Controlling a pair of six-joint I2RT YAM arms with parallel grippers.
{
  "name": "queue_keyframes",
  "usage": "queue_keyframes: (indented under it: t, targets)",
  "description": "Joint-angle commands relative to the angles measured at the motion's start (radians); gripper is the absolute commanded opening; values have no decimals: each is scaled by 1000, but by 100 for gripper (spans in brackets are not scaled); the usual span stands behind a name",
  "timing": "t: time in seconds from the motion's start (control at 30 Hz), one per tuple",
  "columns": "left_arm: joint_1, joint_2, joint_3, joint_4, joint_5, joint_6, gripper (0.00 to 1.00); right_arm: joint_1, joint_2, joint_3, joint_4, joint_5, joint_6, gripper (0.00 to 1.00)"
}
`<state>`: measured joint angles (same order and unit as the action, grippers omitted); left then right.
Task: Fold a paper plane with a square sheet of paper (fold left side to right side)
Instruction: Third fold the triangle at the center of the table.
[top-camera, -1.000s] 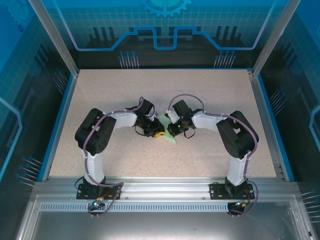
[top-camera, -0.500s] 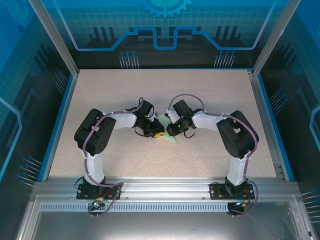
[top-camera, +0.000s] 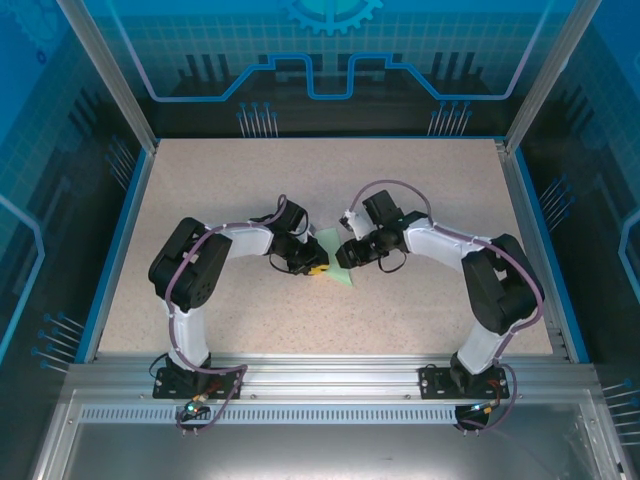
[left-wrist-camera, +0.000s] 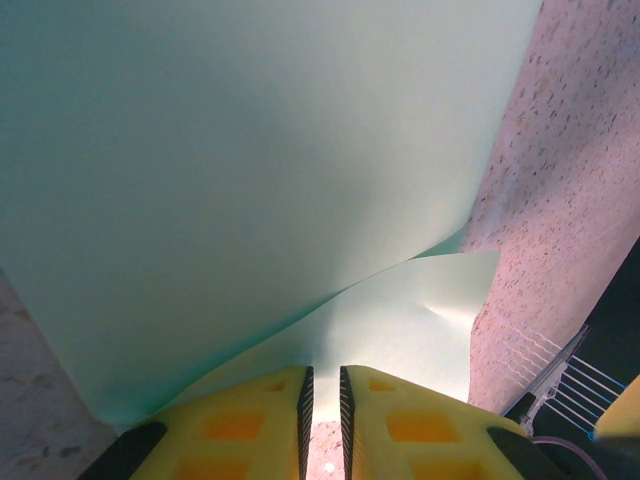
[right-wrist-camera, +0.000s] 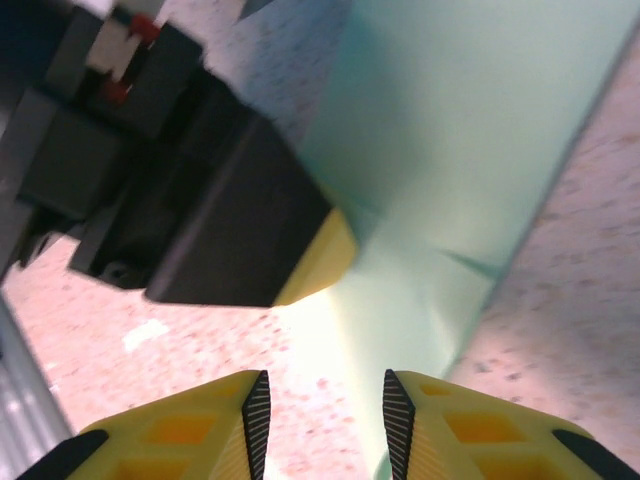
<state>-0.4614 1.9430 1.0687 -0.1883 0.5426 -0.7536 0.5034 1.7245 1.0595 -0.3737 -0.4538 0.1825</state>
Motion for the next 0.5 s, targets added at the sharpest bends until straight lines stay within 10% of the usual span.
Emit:
queue_keyframes:
  t: [0.0,0.47]
  targets:
    - [-13,9,-33,-65,-51,14,20,5,24,-29,-32,-182,37,37]
    - [-14,7,-33,-73,-61,15,19,19,137,-21,-63,-187,17,34]
